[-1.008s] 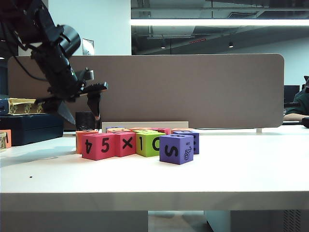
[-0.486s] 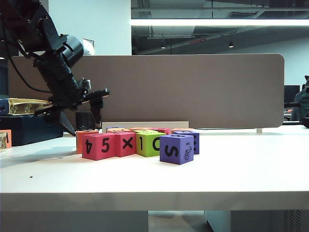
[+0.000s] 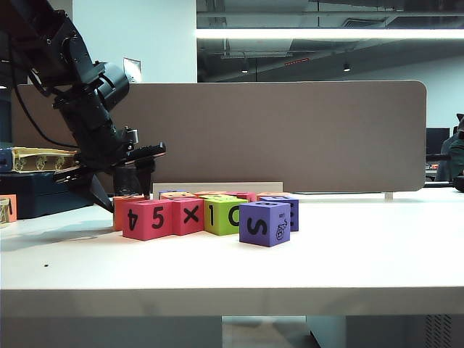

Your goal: Select the appropriate blocks from the scattered letter blocks on the table and arrange them in a row to spell out "23".

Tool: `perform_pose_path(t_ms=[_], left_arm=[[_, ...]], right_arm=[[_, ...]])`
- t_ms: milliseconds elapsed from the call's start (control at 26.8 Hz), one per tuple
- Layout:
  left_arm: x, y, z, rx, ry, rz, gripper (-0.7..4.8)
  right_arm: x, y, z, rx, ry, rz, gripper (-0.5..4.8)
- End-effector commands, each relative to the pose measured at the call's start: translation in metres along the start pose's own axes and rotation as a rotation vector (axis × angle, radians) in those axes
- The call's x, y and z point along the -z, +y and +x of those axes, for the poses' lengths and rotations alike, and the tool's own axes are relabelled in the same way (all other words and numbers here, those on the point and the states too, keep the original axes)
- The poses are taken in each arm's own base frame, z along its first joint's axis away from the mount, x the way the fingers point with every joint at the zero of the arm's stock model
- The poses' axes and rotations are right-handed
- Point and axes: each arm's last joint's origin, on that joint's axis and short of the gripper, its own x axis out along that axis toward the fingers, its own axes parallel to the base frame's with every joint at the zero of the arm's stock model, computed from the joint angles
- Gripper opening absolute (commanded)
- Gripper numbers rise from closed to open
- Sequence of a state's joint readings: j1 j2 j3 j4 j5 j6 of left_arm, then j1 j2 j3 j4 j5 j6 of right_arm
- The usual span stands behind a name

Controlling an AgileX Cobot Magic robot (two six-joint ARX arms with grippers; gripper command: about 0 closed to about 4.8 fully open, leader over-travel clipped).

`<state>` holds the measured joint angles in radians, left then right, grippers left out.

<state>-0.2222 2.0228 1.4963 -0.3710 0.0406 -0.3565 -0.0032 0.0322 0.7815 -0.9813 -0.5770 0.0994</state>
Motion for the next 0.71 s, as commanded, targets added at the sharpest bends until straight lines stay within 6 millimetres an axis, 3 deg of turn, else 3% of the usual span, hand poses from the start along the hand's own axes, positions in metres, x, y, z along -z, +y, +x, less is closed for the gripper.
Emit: perform_pose_path(t_ms=[37, 187, 373, 710], left_arm=[[0.002, 0.003, 0.001, -0.032, 0.016, 0.006, 2.57], [0.002, 0.003, 0.001, -0.032, 0.017, 0.006, 2.05], [0.0, 0.002, -0.005, -0.027, 0.013, 0.053, 2.05], [-0.034, -0.015, -0.074, 0.038, -0.041, 0.112, 2.06]], right_arm=[[-0.002, 0.0, 0.0, -0.002, -0.011, -0.01, -0.01], [-0.002, 0.0, 0.0, -0.002, -0.011, -0.01, -0.01], [-0.002, 0.0, 0.0, -0.002, -0.011, -0.01, -0.01], [-0.002, 0.0, 0.0, 0.002, -0.012, -0.01, -0.01]])
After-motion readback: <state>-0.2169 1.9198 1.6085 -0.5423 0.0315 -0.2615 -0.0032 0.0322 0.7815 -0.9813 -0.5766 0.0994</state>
